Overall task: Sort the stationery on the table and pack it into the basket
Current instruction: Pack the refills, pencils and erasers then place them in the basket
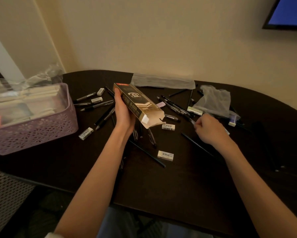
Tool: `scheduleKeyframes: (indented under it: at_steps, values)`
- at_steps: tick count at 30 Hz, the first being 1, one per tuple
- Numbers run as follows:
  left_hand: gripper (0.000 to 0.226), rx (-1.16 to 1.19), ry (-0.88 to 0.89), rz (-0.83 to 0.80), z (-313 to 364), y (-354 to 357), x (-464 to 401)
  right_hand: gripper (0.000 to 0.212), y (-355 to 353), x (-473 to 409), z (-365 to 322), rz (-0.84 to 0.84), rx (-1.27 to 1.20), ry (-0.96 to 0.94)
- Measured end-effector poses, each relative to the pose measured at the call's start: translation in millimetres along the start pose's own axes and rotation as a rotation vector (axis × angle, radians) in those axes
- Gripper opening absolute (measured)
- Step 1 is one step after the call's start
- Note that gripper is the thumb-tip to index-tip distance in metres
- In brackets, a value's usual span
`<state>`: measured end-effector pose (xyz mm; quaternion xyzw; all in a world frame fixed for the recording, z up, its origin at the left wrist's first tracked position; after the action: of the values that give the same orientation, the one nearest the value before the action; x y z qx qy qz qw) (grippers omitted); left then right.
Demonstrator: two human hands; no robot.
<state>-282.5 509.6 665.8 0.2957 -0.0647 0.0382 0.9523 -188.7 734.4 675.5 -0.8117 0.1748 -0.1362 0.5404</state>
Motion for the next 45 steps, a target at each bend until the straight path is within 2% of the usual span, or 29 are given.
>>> scheduleKeyframes:
  at_steps: [4, 7, 11, 15, 23, 27, 29, 32, 34, 40, 43, 45]
  values:
    - [0.059, 0.064, -0.008, -0.058, -1.9, -2.8, -2.3, 0.015, -20.9, -27.4, -21.9, 0.088, -0.178, -0.045]
    - [0.061, 0.099, 0.004, -0.072, -0.1, -5.3, -6.2, 0.007, -25.0, -46.5, -39.5, 0.073, -0.093, -0.097]
    - [0.062, 0.127, 0.003, -0.057, 1.2, -8.9, -7.4, 0.016, -10.3, -57.0, -40.5, 0.008, 0.011, -0.055]
    - [0.052, 0.139, 0.003, -0.049, 0.9, -10.5, -9.0, 0.022, 2.6, -55.0, -36.6, -0.041, 0.095, -0.021]
    - [0.052, 0.201, 0.017, -0.008, 4.7, -15.2, -12.3, 0.025, 2.2, -55.1, -34.2, -0.107, 0.2, 0.023]
    - [0.054, 0.267, -0.015, -0.008, 6.9, -13.7, -9.2, 0.013, -5.6, -53.4, -35.2, -0.112, 0.205, 0.017]
    - [0.057, 0.316, -0.058, -0.007, 6.2, -13.6, -9.6, 0.008, -15.8, -55.1, -43.7, -0.036, 0.079, -0.034]
    - [0.056, 0.402, -0.144, 0.007, 3.1, -16.7, -10.2, 0.029, -23.2, -51.5, -61.9, 0.011, -0.283, -0.108]
    - [0.058, 0.43, -0.186, 0.008, 3.4, -16.1, -9.0, 0.035, -23.9, -43.8, -72.2, -0.013, -0.511, -0.113]
    - [0.055, 0.513, -0.247, 0.003, 6.0, -17.3, -3.2, 0.01, -18.7, -32.9, -78.4, -0.224, -1.03, -0.017]
    - [0.052, 0.505, -0.235, -0.023, 7.8, -16.5, -2.2, 0.026, -21.3, -29.8, -81.1, -0.229, -1.212, 0.015]
    - [0.049, 0.514, -0.244, -0.033, 8.1, -14.4, -0.6, 0.034, -18.2, -26.9, -85.6, -0.288, -1.411, 0.134]
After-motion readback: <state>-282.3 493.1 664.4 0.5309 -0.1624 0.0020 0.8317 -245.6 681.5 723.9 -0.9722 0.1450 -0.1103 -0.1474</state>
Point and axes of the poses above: each hand's wrist, its own x-axis away from the middle knuckle, its own y-axis out of the palm, z = x × y, the point moved 3 cm from there along -x, towards the middle knuckle, and after that the axes turned 5 degrees about z, right-handed, at the moved point
